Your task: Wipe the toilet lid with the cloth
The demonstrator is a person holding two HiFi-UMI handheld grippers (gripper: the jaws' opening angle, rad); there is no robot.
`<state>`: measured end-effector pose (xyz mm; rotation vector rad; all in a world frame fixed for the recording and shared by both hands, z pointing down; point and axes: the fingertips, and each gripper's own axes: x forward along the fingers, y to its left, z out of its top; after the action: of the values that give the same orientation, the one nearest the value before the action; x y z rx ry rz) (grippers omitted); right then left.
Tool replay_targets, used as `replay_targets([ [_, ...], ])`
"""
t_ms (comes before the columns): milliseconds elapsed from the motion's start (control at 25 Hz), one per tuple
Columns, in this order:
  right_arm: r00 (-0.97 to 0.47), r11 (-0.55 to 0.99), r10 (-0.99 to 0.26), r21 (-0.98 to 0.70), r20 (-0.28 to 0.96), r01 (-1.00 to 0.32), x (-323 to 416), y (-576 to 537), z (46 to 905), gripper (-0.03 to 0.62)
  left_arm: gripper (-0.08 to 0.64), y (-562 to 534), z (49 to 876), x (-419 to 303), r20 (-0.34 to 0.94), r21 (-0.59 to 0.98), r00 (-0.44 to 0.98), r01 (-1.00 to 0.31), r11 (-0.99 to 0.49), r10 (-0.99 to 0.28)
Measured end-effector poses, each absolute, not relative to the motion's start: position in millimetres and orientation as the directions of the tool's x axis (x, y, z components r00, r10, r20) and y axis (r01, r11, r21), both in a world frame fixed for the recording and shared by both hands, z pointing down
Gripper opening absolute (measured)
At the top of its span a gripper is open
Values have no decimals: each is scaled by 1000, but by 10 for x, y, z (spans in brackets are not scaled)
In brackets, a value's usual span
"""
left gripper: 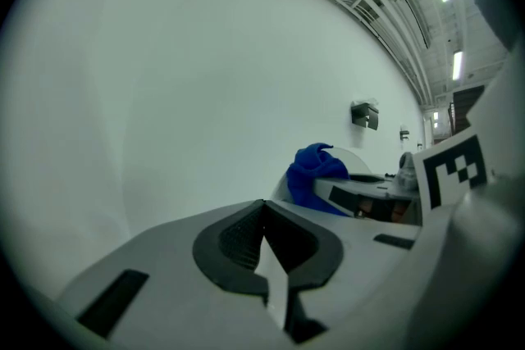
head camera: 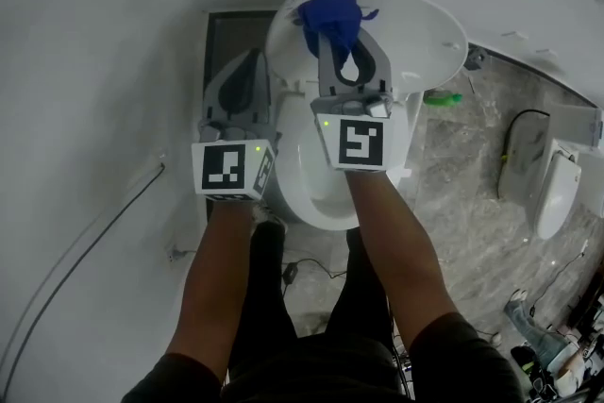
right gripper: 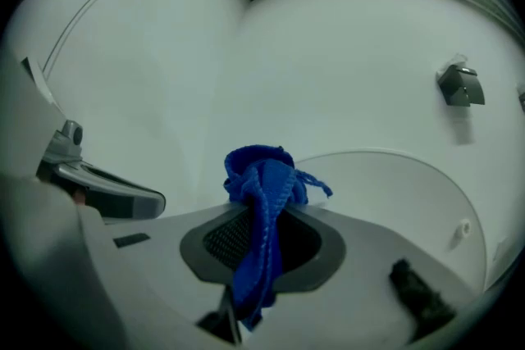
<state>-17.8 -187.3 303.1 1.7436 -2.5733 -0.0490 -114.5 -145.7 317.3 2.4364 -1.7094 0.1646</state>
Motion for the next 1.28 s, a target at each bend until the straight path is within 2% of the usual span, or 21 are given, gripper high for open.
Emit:
replay_targets([
  [280, -275, 276, -961, 78, 25, -958, 548, -2003, 3116, 67, 9, -1510, 3286, -736, 207, 65, 359, -933, -353, -910],
  [880, -93, 93, -996, 135, 9, -986, 1557, -1912, 3066, 67, 9, -1500, 3308, -287, 211, 75, 403, -915, -396, -891],
  [1040, -111, 111, -994, 151, 10, -982, 1586, -1742, 3102, 67, 9, -1469, 3363, -319, 210, 78, 394, -919, -386, -895],
  [1280, -273, 266, -961, 115, -44, -957, 945, -1292, 3010, 67, 9, -1323, 3442, -610, 223, 84, 360, -933, -350, -906],
])
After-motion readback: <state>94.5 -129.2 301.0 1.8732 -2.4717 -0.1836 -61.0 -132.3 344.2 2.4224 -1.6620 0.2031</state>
